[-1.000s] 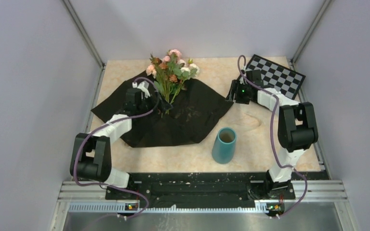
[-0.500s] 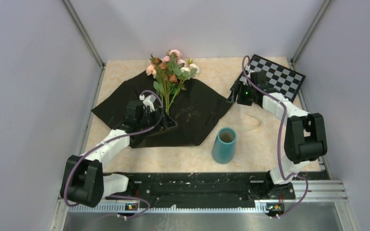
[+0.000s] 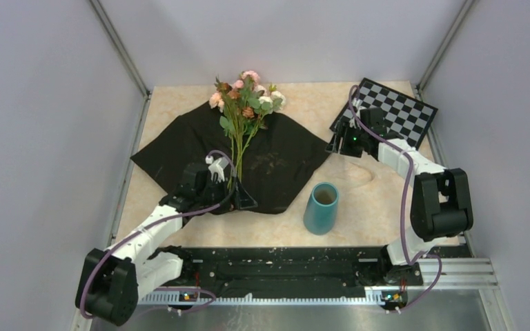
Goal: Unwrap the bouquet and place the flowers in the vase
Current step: Unfold the wrapping paper at the center of the board.
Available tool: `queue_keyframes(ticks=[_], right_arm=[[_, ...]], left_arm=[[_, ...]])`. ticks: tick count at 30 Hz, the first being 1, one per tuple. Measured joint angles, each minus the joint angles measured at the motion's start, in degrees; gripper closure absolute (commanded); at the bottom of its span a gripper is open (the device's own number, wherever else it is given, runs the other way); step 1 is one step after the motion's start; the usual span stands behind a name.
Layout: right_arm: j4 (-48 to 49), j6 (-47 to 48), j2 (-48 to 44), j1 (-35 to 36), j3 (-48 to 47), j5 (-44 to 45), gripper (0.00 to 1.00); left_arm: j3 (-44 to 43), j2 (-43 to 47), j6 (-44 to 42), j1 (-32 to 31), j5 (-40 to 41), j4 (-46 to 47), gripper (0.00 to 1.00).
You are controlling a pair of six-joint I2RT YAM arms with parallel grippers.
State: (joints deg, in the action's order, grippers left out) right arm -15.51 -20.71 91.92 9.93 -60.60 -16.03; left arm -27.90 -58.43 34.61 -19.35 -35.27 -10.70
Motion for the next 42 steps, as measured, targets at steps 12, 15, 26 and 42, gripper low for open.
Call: queue_keyframes(ticks=[12, 15, 26, 42], right_arm=[[0.1, -0.1, -2.6, 0.4, 1.4, 0.0, 0.41], [0.1, -0.1, -3.0, 0.4, 2.0, 0.0, 0.41], [0.4, -0.4, -3.8, 0.6, 3.3, 0.5, 0.41], [-0.2, -0.4, -6.4, 0.6, 3.3, 1.4, 0.41]], left_arm=[[6.3, 0.6, 1.5, -3.8, 4.1, -3.1, 0.11], [6.3, 0.6, 1.4, -4.3, 5.1, -3.9, 0.1], [7.0, 0.6, 2.6, -5.9, 8.1, -4.6, 0.06], [-3.5, 2.9, 3.5, -6.1, 14.0, -10.8, 0.01]])
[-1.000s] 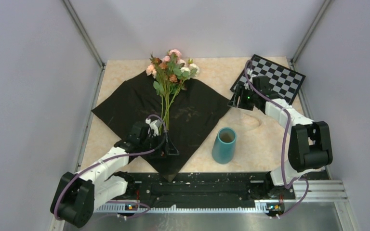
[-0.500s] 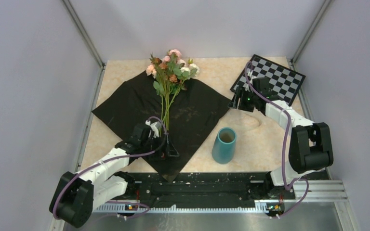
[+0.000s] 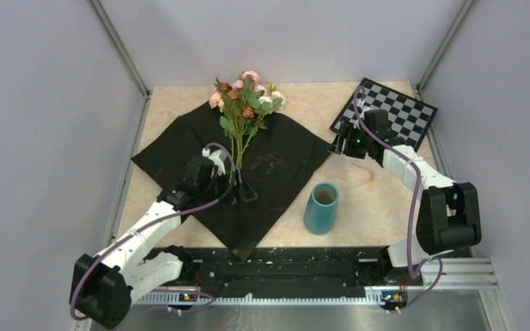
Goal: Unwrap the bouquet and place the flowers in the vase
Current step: Unfold the wrapping paper at the center of the board, then pick up the fake flower from the wrapping paper.
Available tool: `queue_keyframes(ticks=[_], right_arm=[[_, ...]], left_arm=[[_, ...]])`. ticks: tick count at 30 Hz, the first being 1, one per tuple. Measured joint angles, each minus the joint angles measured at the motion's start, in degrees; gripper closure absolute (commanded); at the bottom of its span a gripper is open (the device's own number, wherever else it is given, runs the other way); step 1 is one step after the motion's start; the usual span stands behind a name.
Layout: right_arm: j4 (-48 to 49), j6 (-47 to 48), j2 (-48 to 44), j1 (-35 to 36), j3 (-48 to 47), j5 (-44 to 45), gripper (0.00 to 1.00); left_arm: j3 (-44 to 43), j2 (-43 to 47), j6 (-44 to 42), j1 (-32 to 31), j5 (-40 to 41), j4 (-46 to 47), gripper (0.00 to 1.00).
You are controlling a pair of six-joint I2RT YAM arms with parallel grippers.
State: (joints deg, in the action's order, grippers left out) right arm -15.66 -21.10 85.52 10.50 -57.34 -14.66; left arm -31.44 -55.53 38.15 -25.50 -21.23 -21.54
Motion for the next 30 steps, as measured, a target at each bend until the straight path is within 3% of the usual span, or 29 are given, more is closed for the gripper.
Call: queue_keyframes(ticks=[7, 19, 30], right_arm=[[-1.3, 0.0, -2.5, 0.1, 0.0, 0.2, 0.42], [-3.2, 0.6, -8.6, 0.2, 0.0, 1.9, 0.43], [-3.8, 1.1, -10.4, 0.2, 1.6, 2.6, 0.44]], left_arm=[[-16.1, -6.0, -4.3, 1.1, 9.1, -1.7, 0.03], [-37.3, -32.6, -19.7, 2.4, 21.7, -4.9, 0.44], [-39.7, -44.5, -24.4, 2.5, 25.0, -12.0, 0.55]])
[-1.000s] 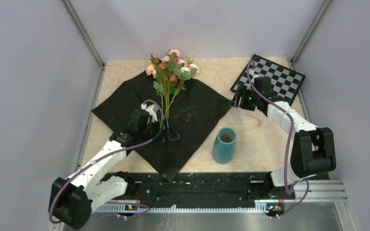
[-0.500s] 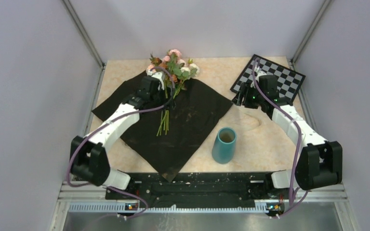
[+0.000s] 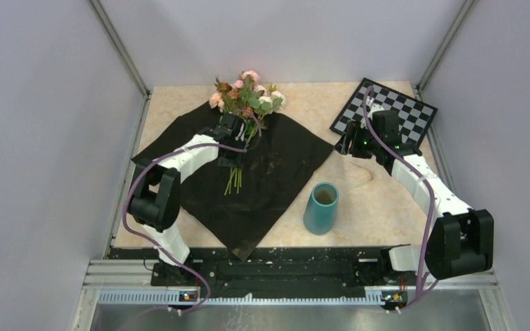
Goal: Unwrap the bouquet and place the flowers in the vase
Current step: Pick up the fake flower from the wrapping paper.
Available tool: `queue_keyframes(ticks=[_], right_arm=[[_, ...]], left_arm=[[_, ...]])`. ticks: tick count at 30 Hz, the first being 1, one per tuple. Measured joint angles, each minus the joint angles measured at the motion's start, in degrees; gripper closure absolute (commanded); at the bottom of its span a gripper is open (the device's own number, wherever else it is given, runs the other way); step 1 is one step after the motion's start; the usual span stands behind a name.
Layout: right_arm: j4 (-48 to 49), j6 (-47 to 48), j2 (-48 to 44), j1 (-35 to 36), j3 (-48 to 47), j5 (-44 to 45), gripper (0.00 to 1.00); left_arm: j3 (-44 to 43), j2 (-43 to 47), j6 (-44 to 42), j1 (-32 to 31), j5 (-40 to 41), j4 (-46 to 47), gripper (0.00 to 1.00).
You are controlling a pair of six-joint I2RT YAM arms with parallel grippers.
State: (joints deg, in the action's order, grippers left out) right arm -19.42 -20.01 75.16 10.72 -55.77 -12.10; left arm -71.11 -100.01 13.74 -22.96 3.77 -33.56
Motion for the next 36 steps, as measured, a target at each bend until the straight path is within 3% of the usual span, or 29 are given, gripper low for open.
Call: queue_keyframes(ticks=[11, 28, 36], right_arm=[[0.1, 0.0, 0.0, 0.0, 1.0, 0.0, 0.44], [0.1, 0.0, 0.0, 0.0, 1.0, 0.0, 0.44], [0.1, 0.0, 0.0, 0.0, 1.0, 0.0, 0.44]], left_arm=[[2.1, -2.4, 0.6, 0.1, 1.4, -0.3, 0.69], [2.4, -4.8, 1.1, 0.4, 3.2, -0.2, 0.76], [2.4, -5.3, 1.2, 0.4, 3.1, 0.1, 0.87]])
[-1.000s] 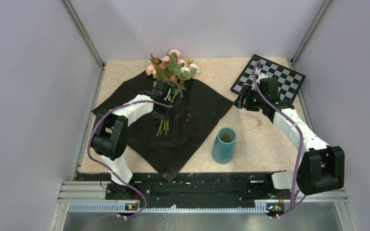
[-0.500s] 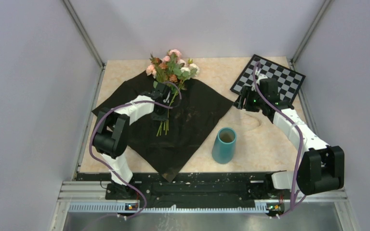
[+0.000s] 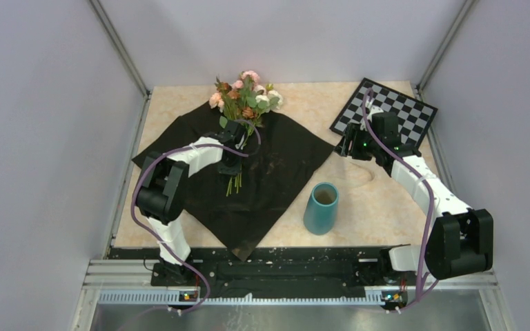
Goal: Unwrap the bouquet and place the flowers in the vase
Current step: Pick up the fake flower from the wrapping paper.
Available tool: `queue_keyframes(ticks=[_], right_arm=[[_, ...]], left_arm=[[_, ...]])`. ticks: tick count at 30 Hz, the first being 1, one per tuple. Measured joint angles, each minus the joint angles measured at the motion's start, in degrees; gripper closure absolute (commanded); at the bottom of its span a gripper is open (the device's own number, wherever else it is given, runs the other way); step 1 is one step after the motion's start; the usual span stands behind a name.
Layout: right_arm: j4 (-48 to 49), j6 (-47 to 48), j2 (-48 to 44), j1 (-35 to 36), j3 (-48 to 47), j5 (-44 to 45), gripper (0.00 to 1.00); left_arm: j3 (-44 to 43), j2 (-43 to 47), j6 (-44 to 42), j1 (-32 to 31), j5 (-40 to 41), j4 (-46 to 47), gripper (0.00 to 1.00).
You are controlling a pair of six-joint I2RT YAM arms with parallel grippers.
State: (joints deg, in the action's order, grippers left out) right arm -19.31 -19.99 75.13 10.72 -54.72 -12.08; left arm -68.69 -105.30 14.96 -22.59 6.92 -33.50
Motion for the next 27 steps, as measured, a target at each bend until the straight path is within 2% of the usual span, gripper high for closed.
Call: queue_keyframes(ticks=[5, 14, 22, 27], right_arm=[[0.0, 0.0, 0.0, 0.0, 0.0, 0.0, 0.44], [0.0, 0.0, 0.0, 0.0, 0.0, 0.0, 0.44], [0.0, 0.0, 0.0, 0.0, 0.0, 0.1, 0.44], [0.0, -0.1, -0.3, 0.0, 0.0, 0.4, 0.44]], left_arm=[[0.0, 0.1, 0.0, 0.0, -0.2, 0.0, 0.89], [0.2, 4.3, 0.2, 0.0, -1.5, -1.0, 1.0], [2.0, 8.9, 1.2, 0.0, -3.4, -0.4, 1.0], [5.6, 15.0, 3.1, 0.0, -5.9, 2.0, 1.0]])
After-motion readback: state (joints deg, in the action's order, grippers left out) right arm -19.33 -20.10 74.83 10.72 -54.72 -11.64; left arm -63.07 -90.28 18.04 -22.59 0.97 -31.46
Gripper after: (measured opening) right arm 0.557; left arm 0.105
